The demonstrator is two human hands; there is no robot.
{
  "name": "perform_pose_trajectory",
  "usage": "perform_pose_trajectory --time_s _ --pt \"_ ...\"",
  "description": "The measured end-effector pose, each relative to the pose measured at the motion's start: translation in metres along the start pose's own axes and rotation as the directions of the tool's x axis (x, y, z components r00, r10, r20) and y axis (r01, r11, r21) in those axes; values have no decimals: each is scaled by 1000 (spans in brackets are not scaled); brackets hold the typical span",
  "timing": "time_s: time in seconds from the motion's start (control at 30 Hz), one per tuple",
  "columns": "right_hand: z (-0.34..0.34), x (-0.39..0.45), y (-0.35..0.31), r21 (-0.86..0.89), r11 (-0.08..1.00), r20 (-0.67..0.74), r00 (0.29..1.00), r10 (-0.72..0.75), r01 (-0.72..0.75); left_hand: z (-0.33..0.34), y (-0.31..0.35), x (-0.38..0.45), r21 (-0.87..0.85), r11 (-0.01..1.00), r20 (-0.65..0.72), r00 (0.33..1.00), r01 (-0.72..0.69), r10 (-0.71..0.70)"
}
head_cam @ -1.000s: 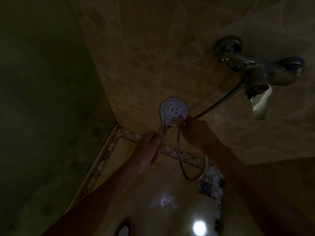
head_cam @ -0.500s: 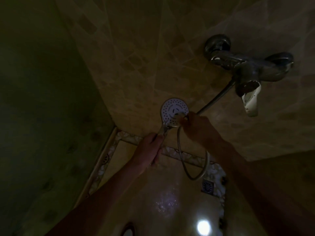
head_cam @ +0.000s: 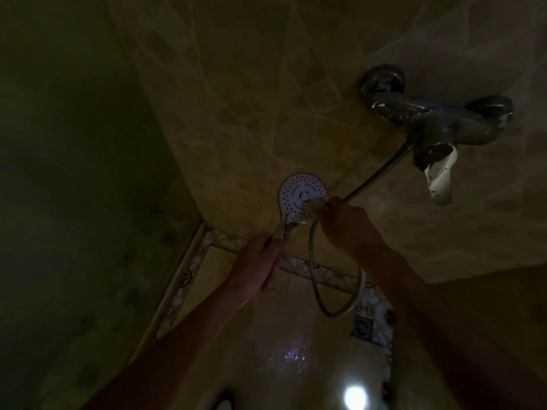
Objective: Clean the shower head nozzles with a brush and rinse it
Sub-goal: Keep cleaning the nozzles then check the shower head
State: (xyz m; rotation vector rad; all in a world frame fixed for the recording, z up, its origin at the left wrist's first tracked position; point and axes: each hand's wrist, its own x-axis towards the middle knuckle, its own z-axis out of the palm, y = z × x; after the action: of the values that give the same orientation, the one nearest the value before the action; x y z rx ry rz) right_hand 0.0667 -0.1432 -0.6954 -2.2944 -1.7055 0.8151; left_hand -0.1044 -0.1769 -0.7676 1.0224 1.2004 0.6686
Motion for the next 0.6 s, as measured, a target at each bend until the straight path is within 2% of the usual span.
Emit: perform_pose_trajectory --time_s 0.1,0.2,0.27,0.43,0.53,0.6 --pt "-4 -2 8 45 997 -8 998 67 -66 -3 -2 0 14 1000 -18 1000 -5 5" --pt "0 -8 13 9 997 49 996 76 -77 -4 -4 -1 44 999 -26 999 -18 19" --pt "5 -13 10 16 998 82 995 54 -55 -4 -5 -2 51 998 -17 999 -33 34" --pt "2 -11 -4 -79 996 62 997 -37 42 -3 -5 -6 64 996 -1 998 -63 63" --pt "-8 -6 -1 2 997 -5 997 78 -78 -5 -7 -8 74 996 -3 998 -57 58" --pt "-8 -8 5 -1 995 1 995 102 -102 -6 -6 -8 73 996 -8 998 -55 55"
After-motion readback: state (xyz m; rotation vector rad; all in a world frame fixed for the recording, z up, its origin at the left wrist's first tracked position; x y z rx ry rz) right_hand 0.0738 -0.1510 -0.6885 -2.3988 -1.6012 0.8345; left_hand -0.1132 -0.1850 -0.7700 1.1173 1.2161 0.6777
